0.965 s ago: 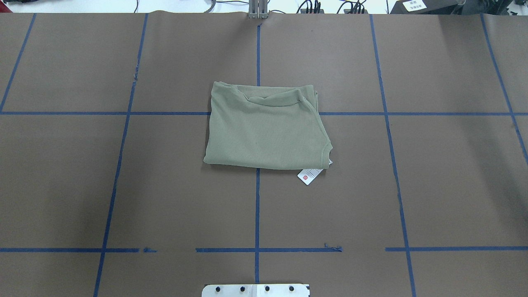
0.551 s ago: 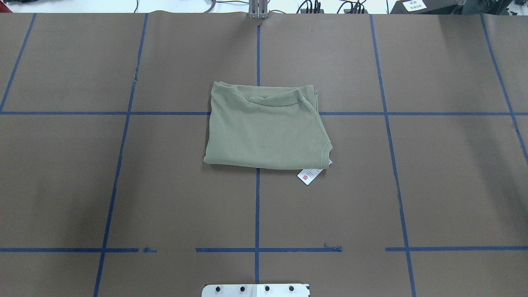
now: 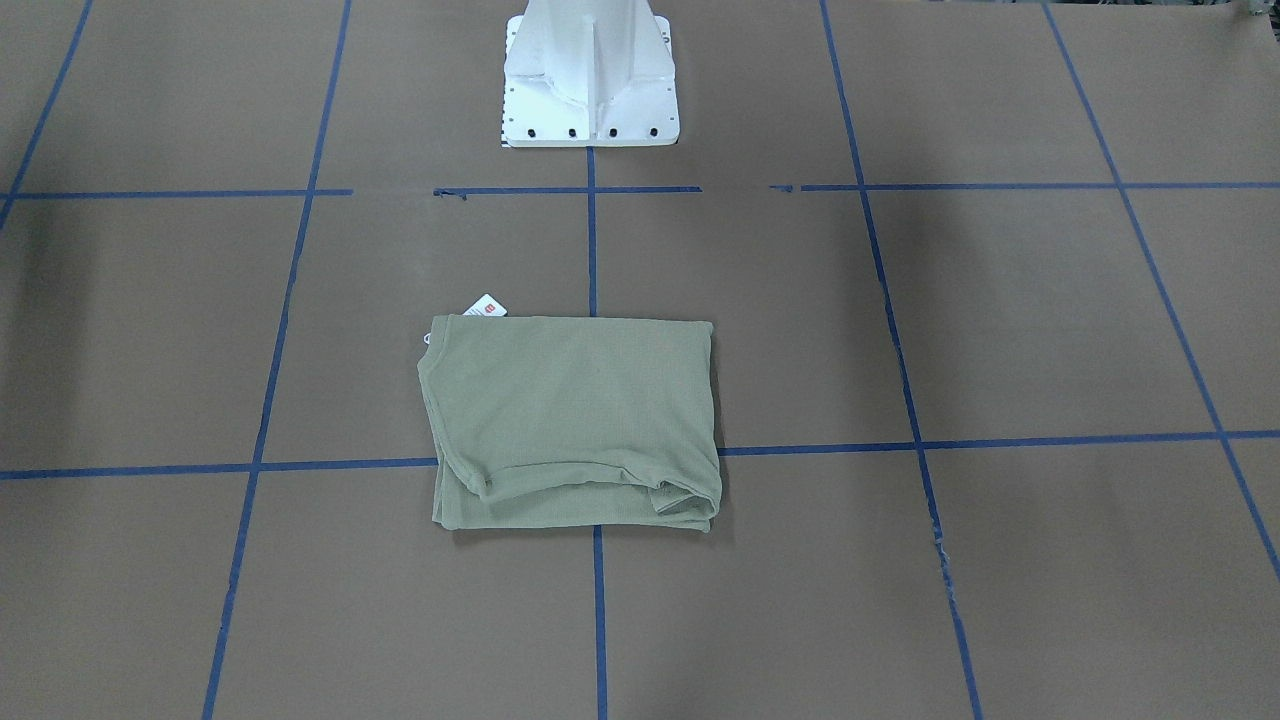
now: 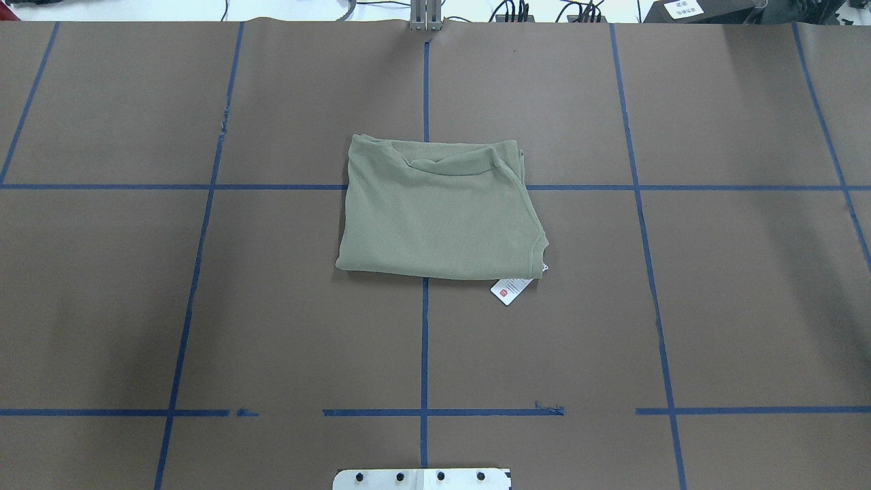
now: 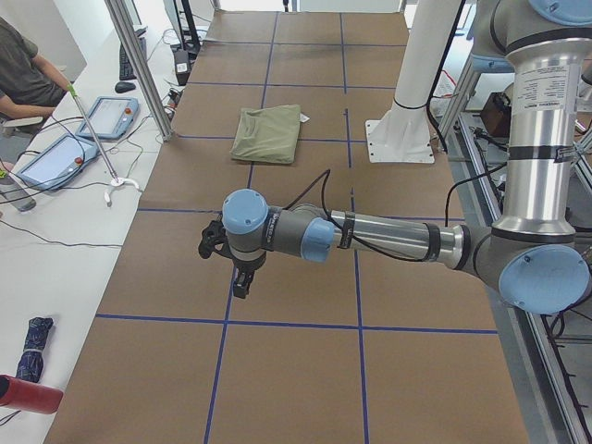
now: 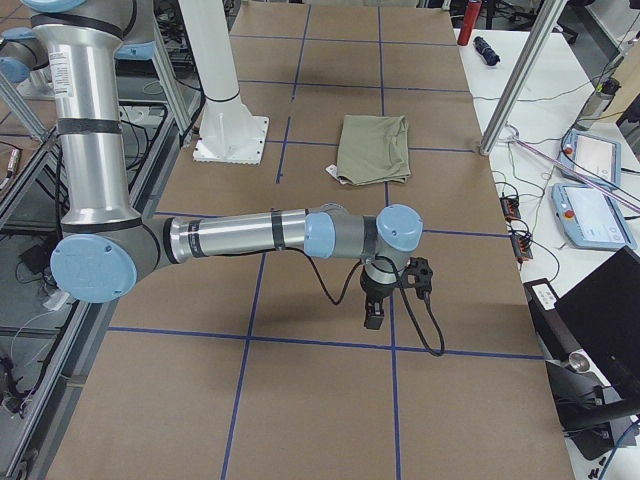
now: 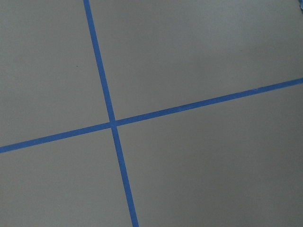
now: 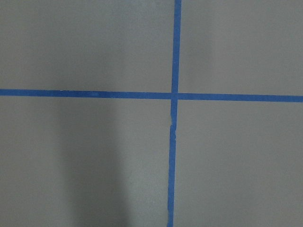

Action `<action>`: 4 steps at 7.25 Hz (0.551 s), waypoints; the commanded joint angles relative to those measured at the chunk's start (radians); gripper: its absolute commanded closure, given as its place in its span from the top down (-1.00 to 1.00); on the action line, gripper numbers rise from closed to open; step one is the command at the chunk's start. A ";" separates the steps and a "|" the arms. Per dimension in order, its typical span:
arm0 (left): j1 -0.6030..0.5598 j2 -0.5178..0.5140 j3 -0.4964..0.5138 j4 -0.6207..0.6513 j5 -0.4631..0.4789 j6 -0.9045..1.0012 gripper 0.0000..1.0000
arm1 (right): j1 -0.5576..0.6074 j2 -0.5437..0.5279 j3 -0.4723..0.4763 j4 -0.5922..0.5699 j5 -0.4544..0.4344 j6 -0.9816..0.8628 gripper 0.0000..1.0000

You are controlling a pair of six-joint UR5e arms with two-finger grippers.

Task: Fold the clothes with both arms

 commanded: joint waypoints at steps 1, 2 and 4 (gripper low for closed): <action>-0.004 0.013 -0.004 0.007 0.029 -0.008 1.00 | -0.014 0.002 -0.001 0.002 0.000 0.000 1.00; -0.006 0.045 -0.013 0.016 0.046 -0.013 1.00 | -0.020 0.002 -0.004 0.002 0.000 0.000 1.00; -0.003 0.080 -0.004 0.028 0.046 -0.013 1.00 | -0.021 0.002 0.005 0.002 0.001 0.001 1.00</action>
